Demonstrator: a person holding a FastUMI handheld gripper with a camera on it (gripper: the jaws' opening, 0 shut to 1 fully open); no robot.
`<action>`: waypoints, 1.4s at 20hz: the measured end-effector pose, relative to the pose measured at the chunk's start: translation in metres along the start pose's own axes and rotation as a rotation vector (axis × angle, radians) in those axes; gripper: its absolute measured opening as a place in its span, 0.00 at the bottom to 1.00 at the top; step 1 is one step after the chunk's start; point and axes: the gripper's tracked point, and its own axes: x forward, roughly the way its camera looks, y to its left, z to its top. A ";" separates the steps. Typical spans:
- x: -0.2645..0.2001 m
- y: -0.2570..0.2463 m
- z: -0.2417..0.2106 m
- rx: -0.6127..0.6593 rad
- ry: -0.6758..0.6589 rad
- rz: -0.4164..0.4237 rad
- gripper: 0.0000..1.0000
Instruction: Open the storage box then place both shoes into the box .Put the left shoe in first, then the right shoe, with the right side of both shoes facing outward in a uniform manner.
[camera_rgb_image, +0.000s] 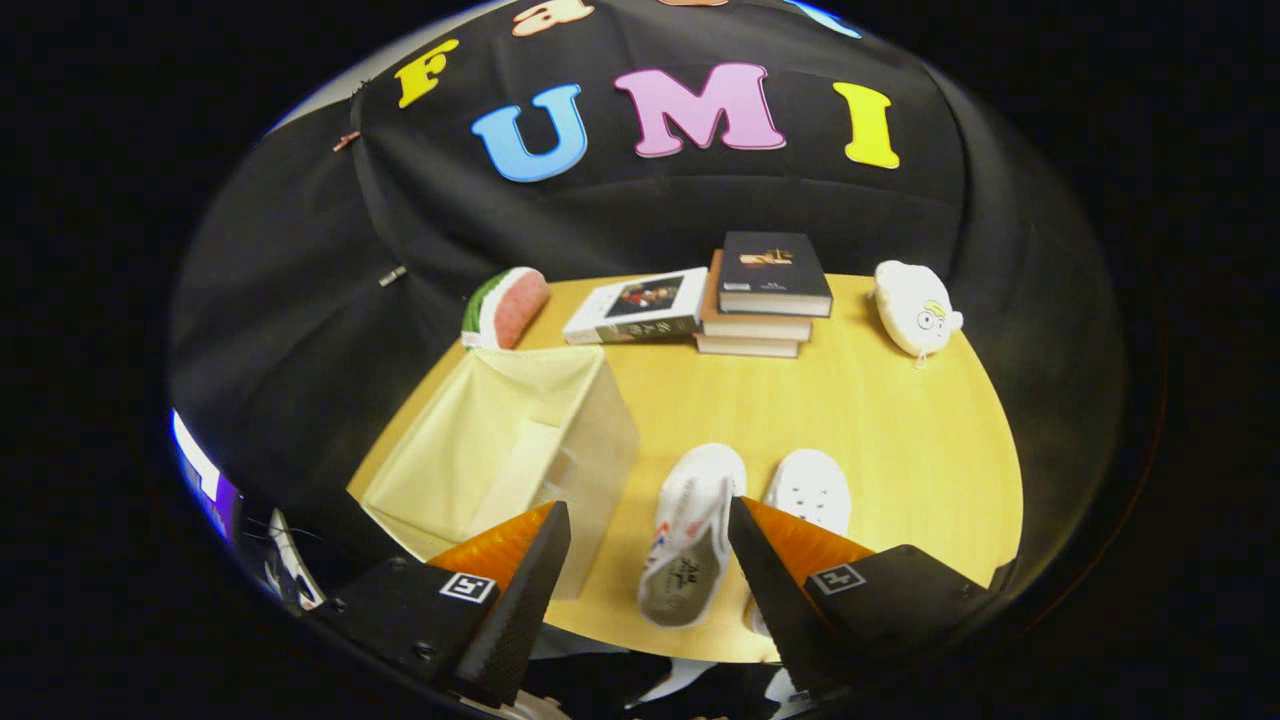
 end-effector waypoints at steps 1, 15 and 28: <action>0.007 -0.009 -0.011 -0.011 0.019 -0.023 0.97; 0.110 -0.055 -0.081 0.041 0.135 -0.153 0.63; 0.114 -0.044 -0.076 0.310 0.159 -0.223 0.06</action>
